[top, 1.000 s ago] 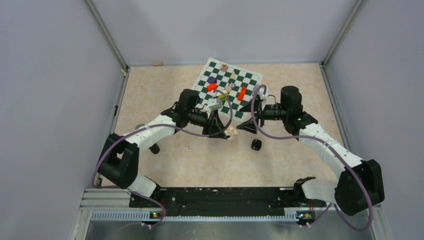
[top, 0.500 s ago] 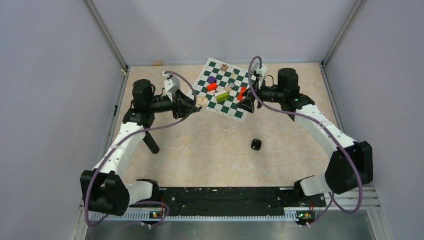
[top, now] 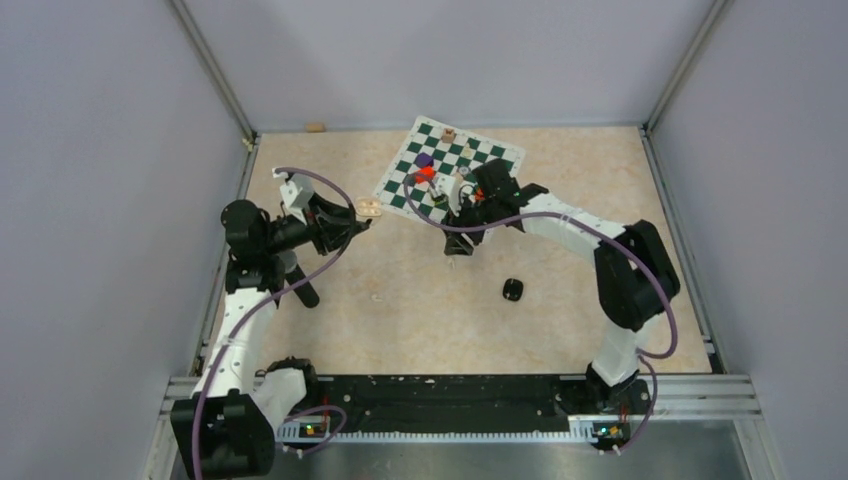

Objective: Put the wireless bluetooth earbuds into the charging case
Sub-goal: Pick up the earbud from the center of the board.

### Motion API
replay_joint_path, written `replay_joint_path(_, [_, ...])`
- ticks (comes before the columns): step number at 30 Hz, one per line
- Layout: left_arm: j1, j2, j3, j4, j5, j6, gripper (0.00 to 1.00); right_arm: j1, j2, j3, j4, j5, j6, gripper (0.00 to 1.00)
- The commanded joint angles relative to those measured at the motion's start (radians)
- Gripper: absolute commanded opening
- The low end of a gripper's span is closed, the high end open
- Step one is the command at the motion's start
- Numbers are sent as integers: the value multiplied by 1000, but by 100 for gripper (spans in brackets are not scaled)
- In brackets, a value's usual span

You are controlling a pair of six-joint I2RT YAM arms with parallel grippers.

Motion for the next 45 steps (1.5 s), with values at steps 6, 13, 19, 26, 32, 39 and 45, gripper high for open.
replay_joint_path(6, [16, -43, -7, 125, 44, -54, 0, -1, 301, 339, -288, -26, -86, 41])
replay_joint_path(13, [15, -42, -16, 130, 48, -47, 0, 12, 353, 361, -341, 17, -77, 41])
replay_joint_path(19, [16, -43, -19, 132, 53, -48, 0, 21, 387, 377, -372, 17, -81, 40])
replay_joint_path(26, [16, -39, -25, 137, 55, -49, 0, 38, 413, 385, -351, 58, -73, 40])
replay_joint_path(32, [16, -38, -27, 140, 58, -53, 0, 43, 414, 380, -351, 48, -88, 33])
replay_joint_path(39, [16, -40, -30, 144, 59, -56, 0, 51, 405, 371, -371, 24, -135, 15])
replay_joint_path(45, [15, -28, -38, 159, 40, -67, 0, 51, 311, 349, -335, -10, -149, 8])
